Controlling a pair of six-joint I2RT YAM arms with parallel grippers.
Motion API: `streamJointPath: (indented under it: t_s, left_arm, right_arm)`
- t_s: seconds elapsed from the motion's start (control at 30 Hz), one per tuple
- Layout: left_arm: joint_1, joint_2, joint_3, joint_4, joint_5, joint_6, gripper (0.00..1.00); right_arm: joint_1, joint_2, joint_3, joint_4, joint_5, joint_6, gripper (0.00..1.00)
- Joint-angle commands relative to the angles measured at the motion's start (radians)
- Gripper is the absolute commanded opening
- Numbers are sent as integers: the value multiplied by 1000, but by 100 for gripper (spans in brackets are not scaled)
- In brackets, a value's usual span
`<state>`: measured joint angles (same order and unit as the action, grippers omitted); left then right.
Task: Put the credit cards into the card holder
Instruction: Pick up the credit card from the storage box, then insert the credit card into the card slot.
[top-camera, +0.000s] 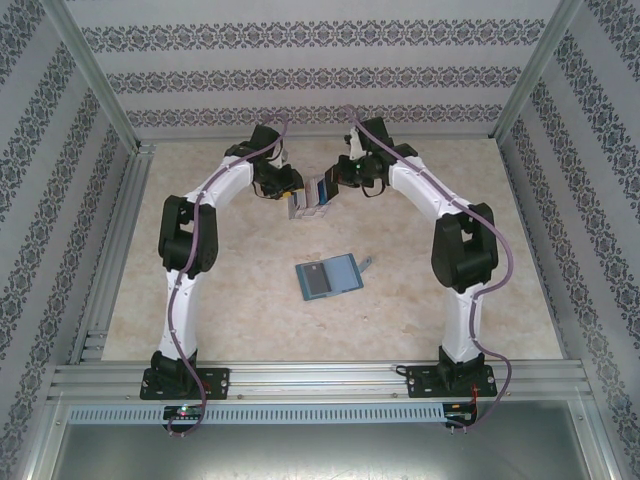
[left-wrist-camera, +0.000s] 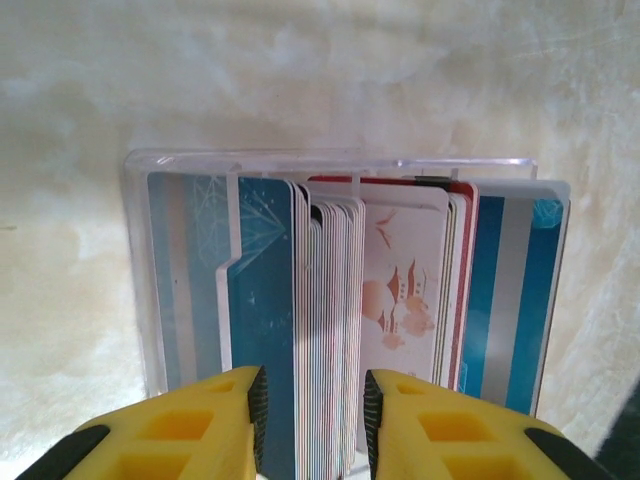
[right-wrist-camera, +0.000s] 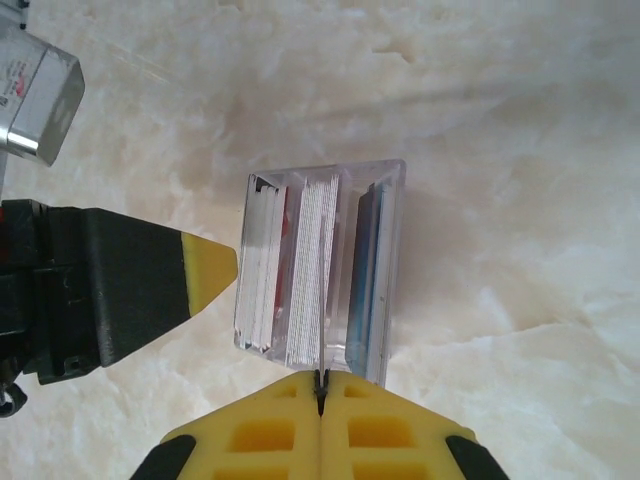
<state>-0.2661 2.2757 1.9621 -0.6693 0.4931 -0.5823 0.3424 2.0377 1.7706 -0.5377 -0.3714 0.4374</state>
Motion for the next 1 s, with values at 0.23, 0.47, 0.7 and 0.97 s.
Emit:
streamJointPath:
  t_s: [0.23, 0.47, 0.7, 0.97]
  left_arm:
    - [16, -226, -277, 251, 36, -12, 33]
    - [15, -408, -593, 422, 53, -21, 34]
    - [9, -546, -922, 600, 131, -49, 33]
    - [-50, -671, -1115, 632, 126, -54, 33]
  right_arm:
    - [-25, -139, -166, 100, -138, 0, 7]
    - [-13, -302, -488, 271, -263, 63, 8]
    - [4, -434, -733, 360, -327, 83, 8]
    - [39, -384, -824, 364, -401, 8, 8]
